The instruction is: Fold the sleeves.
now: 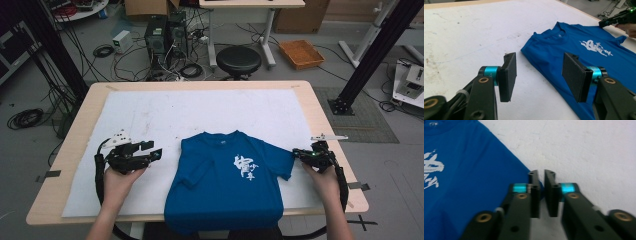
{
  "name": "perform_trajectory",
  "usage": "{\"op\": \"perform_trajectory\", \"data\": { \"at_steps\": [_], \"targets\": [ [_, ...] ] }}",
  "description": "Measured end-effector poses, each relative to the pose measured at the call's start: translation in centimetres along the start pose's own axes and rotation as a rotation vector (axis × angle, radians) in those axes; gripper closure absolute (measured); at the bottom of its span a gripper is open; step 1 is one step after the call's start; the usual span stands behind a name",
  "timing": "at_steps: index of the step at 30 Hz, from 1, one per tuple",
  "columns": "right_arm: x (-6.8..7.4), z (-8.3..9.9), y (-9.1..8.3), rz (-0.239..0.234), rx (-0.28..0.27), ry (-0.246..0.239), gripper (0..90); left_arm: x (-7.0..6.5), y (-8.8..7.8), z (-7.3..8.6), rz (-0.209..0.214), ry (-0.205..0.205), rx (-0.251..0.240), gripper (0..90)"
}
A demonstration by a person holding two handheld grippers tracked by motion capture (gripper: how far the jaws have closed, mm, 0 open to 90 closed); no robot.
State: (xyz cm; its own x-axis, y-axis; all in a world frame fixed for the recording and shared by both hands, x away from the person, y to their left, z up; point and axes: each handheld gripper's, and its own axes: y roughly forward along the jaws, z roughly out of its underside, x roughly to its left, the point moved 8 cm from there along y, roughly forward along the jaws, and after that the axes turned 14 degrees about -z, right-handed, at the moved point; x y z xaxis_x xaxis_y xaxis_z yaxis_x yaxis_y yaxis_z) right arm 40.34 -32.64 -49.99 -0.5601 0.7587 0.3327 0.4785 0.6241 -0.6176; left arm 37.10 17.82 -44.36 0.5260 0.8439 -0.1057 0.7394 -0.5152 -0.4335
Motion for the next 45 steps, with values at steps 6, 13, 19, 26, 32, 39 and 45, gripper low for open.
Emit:
{"op": "perform_trajectory", "data": {
  "at_steps": [6,13,19,26,32,39,45],
  "targets": [
    [2.9,-1.8,-1.8,-0.039,-0.074,-0.004,89.4,0.2,-0.1,0.0,0.006,-0.010,-0.001,45.5],
    [7.8,-3.9,-2.0,-0.059,-0.095,-0.077,89.4,0.0,-0.1,-0.2,0.022,-0.012,-0.002,45.6],
    [13.0,-6.5,0.1,-0.043,-0.078,-0.164,89.3,-0.2,0.0,-0.3,0.035,-0.013,0.002,45.5],
    [15.8,-6.9,4.4,-0.050,-0.023,-0.185,89.1,-0.4,0.1,-0.1,0.048,-0.012,0.013,45.5],
    [17.2,-6.8,8.0,-0.064,0.012,-0.217,80.1,-0.6,0.4,0.1,0.056,-0.006,0.027,45.1],
    [15.7,-7.2,5.4,-0.032,-0.066,-0.227,74.3,-0.7,0.7,0.2,0.052,-0.011,0.030,44.8],
    [11.3,-5.6,2.9,0.001,-0.112,-0.157,71.8,-1.1,1.6,0.3,0.027,-0.035,0.051,44.7]
  ]
}}
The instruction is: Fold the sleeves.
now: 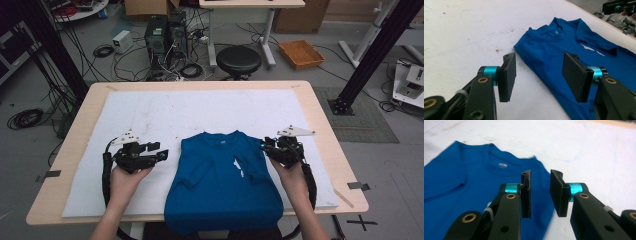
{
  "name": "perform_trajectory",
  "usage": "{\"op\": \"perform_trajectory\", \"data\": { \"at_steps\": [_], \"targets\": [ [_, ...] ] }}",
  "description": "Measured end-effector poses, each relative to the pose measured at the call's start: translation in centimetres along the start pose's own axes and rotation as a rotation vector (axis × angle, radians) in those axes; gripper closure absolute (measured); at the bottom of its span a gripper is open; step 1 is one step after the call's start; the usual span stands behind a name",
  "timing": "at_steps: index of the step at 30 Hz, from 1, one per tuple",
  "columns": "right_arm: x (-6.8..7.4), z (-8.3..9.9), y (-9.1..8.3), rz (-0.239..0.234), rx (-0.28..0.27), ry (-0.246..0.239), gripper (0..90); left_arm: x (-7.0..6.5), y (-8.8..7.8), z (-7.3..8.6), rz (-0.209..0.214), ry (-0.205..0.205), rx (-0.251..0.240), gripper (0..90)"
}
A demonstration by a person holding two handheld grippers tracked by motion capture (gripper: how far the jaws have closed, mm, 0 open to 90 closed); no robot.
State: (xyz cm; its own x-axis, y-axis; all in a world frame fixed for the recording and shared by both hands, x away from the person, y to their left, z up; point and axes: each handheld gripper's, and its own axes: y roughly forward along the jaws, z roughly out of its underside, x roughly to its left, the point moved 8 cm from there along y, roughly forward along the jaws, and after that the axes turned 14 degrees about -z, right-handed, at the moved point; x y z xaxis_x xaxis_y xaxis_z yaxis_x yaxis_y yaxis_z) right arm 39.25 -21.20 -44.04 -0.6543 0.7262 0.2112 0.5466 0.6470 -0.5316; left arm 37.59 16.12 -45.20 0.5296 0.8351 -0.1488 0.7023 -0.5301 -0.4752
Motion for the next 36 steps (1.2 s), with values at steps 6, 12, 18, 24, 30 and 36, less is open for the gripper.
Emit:
{"op": "perform_trajectory", "data": {
  "at_steps": [6,12,18,24,30,36],
  "targets": [
    [-2.4,1.9,0.9,-0.018,0.023,0.100,71.7,-0.9,2.3,0.3,-0.036,-0.016,0.063,44.7],
    [-3.5,3.1,3.3,-0.050,0.093,0.150,71.0,-1.9,5.0,0.9,-0.067,-0.027,0.134,44.7],
    [-3.4,3.6,4.0,-0.031,0.148,0.093,86.9,-2.2,5.6,0.5,-0.083,-0.022,0.107,44.7],
    [-3.5,3.0,2.9,-0.037,0.098,0.055,64.4,-1.7,4.0,-0.3,-0.076,-0.003,0.034,44.7],
    [-3.3,0.3,-0.3,-0.019,-0.013,-0.042,52.4,0.0,2.3,0.1,-0.107,0.054,-0.012,42.2],
    [-4.3,-1.1,-2.6,0.034,-0.058,-0.037,37.7,1.7,1.4,-0.6,-0.154,0.050,-0.070,35.2]
  ]
}}
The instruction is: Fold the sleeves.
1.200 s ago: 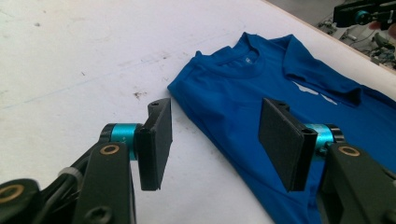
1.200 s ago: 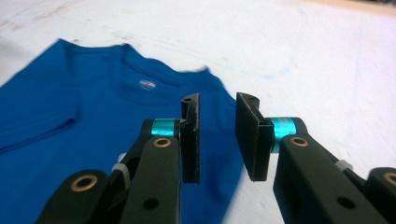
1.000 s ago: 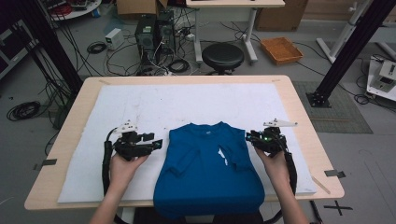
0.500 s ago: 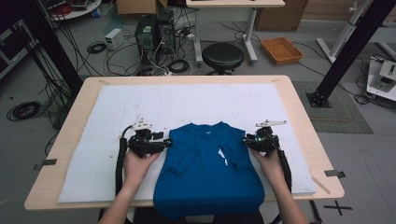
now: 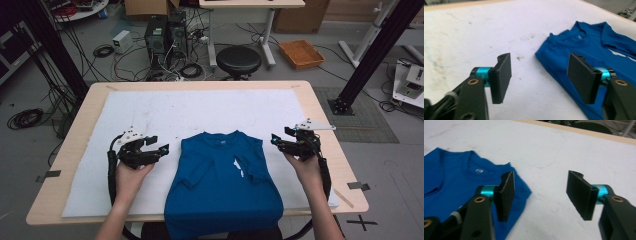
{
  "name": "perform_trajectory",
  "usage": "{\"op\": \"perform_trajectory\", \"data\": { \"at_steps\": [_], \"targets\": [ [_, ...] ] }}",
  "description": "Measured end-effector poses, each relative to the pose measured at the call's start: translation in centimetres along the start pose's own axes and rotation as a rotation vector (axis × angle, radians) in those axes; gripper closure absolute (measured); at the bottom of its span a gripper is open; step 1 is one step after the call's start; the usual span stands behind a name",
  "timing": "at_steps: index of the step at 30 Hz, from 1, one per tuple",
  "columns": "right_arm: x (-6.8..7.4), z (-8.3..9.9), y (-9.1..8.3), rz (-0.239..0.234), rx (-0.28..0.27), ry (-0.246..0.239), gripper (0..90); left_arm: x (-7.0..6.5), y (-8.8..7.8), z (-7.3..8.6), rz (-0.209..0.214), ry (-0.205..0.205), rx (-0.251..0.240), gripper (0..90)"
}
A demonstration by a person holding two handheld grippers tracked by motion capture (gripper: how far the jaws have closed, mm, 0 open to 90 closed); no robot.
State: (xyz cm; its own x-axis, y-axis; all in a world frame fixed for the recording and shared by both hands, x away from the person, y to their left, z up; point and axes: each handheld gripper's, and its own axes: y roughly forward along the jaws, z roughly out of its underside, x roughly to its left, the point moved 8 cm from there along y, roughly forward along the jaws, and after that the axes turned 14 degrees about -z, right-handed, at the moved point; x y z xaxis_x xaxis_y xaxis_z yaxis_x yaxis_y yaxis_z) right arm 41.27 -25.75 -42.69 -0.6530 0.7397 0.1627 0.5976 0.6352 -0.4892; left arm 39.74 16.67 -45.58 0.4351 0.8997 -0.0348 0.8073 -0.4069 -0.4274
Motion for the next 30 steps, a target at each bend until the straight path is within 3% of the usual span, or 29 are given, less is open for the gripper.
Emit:
{"op": "perform_trajectory", "data": {
  "at_steps": [3,7,30],
  "targets": [
    [-0.7,-0.3,-0.8,0.024,-0.014,0.007,33.5,0.3,-0.4,-0.3,-0.034,0.024,-0.023,33.1],
    [-1.5,-0.6,-1.7,0.018,-0.047,0.018,30.0,0.4,-1.3,-0.9,-0.075,0.066,-0.055,33.0],
    [-1.7,-0.1,-2.1,0.008,-0.052,0.031,30.8,-0.3,-1.6,-1.2,-0.074,0.091,-0.051,33.0]
  ]
}}
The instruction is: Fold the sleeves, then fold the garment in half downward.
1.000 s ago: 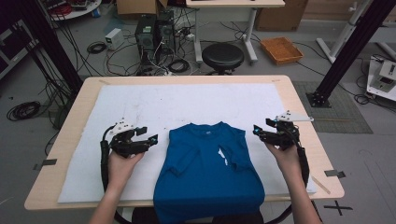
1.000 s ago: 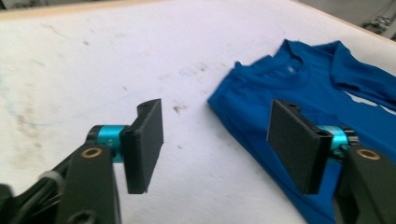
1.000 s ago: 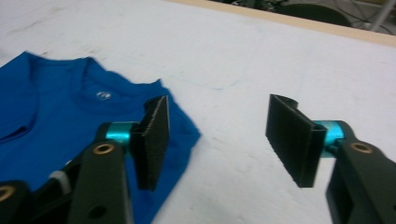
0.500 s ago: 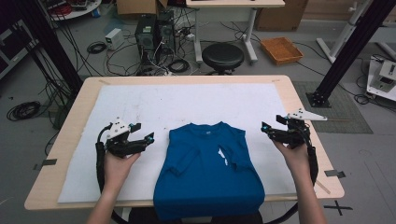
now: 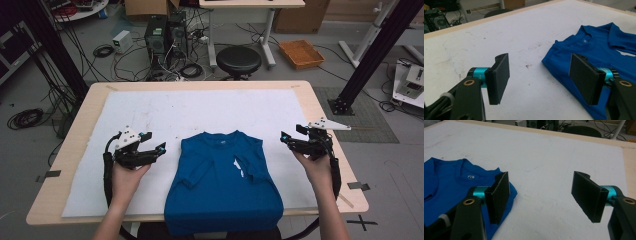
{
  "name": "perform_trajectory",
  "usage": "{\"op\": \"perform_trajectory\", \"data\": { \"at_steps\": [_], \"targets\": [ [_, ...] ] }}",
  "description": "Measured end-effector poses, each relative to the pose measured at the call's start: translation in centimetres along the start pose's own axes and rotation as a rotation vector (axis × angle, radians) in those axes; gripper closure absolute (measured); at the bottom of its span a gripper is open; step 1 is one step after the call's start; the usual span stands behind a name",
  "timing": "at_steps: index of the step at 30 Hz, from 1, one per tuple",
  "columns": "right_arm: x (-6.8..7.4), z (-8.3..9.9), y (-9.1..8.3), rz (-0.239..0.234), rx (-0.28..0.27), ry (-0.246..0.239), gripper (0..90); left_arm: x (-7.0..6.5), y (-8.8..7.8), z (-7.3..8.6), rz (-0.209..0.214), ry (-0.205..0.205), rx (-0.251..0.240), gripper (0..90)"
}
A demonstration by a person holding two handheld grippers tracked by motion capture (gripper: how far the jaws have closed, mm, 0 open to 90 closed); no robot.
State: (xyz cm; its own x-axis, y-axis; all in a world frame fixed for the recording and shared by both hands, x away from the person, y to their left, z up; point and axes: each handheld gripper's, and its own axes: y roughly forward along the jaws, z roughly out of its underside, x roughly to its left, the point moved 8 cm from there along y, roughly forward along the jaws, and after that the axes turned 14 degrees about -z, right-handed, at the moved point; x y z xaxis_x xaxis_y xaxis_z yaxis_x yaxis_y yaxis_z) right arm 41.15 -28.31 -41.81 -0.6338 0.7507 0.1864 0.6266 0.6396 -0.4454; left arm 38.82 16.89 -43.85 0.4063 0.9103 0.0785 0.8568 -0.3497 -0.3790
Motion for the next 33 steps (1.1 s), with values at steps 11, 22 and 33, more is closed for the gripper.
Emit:
{"op": "perform_trajectory", "data": {
  "at_steps": [11,22,33],
  "targets": [
    [0.0,-0.1,0.0,0.001,-0.006,0.004,30.9,-0.4,0.3,0.1,0.024,-0.007,0.014,33.1],
    [0.9,2.1,3.4,-0.034,0.061,0.029,48.7,-2.7,2.2,0.5,0.088,-0.066,0.105,36.2],
    [2.5,3.8,6.5,-0.064,0.153,0.065,58.1,-5.1,5.5,1.4,0.081,-0.072,0.231,47.5]
  ]
}}
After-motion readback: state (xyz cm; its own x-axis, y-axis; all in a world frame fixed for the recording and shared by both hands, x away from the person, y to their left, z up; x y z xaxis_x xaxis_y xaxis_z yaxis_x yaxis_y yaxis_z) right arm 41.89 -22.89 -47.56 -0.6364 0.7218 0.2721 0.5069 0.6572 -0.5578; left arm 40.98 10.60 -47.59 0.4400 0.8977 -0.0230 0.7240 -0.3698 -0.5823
